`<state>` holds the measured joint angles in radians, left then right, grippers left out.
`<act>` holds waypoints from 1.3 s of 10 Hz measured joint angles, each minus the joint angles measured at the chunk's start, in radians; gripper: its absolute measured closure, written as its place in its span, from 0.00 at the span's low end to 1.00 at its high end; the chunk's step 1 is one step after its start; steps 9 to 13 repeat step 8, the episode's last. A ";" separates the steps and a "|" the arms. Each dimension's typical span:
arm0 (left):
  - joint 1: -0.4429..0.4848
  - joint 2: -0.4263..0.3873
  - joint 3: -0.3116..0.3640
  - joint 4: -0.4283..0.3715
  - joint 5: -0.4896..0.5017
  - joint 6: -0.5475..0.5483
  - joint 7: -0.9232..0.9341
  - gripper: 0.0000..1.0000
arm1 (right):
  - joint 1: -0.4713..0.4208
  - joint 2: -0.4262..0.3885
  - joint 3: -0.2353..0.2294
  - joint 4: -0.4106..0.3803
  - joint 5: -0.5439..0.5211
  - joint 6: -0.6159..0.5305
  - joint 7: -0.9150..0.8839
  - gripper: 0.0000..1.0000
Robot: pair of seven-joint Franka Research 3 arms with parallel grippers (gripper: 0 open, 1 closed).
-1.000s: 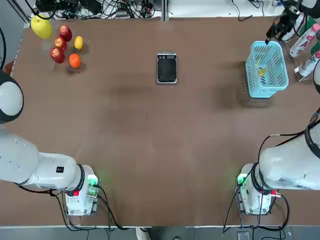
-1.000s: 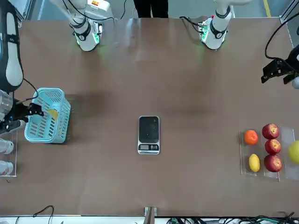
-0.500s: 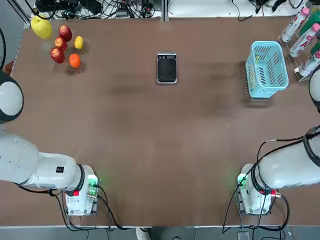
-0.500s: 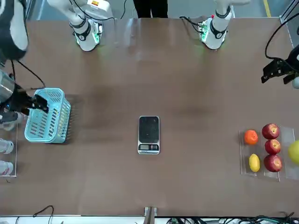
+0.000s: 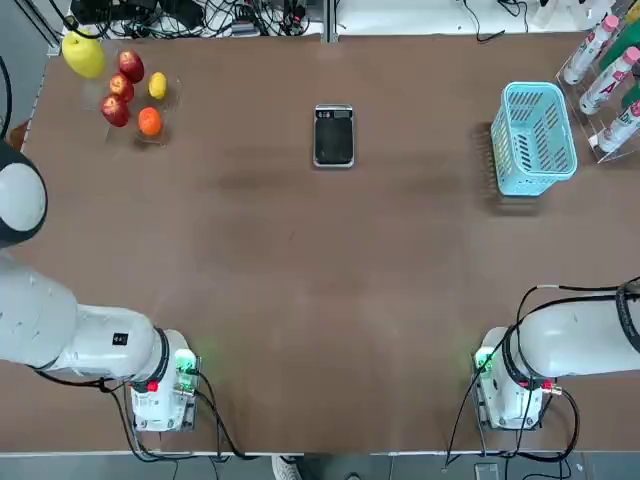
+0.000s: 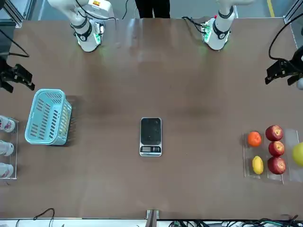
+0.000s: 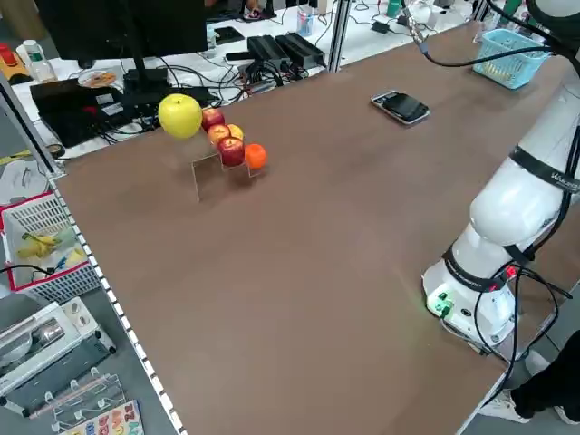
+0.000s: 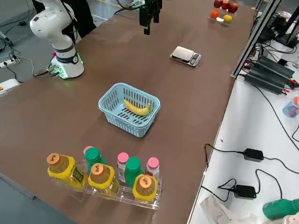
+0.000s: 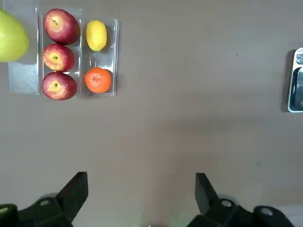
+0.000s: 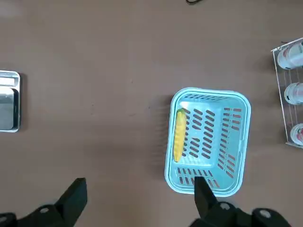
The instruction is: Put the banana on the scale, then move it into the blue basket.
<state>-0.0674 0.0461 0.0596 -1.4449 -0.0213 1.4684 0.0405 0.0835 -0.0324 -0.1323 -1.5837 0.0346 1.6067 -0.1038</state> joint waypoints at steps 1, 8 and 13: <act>0.001 -0.001 0.002 0.008 0.000 0.000 0.000 0.00 | -0.004 -0.012 -0.001 -0.002 0.000 -0.020 0.000 0.00; 0.001 -0.001 0.004 0.014 0.000 0.000 0.001 0.00 | -0.003 -0.034 0.049 0.001 -0.022 -0.062 0.016 0.00; 0.001 -0.001 0.004 0.014 0.000 0.000 0.001 0.00 | -0.003 -0.034 0.049 0.001 -0.022 -0.062 0.016 0.00</act>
